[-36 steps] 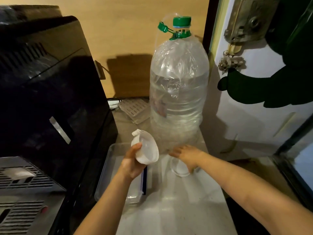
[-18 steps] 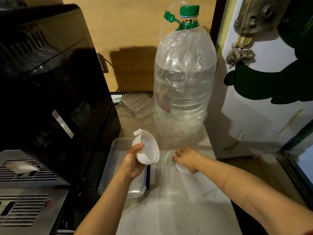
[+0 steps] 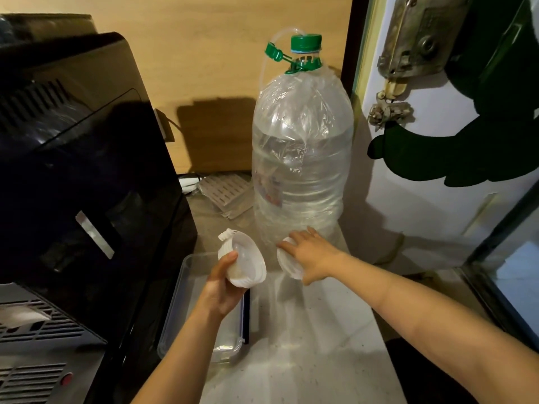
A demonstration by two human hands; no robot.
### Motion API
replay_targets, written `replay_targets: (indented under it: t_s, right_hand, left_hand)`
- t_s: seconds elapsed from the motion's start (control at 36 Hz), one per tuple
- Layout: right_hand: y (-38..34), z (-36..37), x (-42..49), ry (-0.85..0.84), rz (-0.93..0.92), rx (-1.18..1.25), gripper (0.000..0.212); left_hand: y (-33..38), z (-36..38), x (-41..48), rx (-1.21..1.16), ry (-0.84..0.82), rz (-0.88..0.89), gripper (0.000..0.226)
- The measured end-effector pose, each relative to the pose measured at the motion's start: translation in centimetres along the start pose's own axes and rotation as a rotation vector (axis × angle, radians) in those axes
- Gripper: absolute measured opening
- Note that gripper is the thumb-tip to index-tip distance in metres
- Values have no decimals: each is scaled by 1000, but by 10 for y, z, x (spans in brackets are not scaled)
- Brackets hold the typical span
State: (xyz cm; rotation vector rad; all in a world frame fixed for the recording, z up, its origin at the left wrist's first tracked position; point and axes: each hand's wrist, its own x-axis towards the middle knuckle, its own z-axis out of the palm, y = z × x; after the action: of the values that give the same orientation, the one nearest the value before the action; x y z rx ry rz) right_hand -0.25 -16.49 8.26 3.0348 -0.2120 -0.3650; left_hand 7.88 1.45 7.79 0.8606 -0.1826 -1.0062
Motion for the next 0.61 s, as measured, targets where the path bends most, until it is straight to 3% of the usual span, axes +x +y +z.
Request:
replay_targets:
  t_s: [0.25,0.44,0.61]
  right_hand:
    - [9,-73,-23,333,85,546,96]
    - [5,-100,-36,488,118,914,94]
    - [-7,-95,-35,633,103,1186,96]
  left_hand:
    - [7,9,12,-47,7,15,99]
    - [8,28,17,-99,-51,1,97]
    - [8,38,19,-180,-149,22,80]
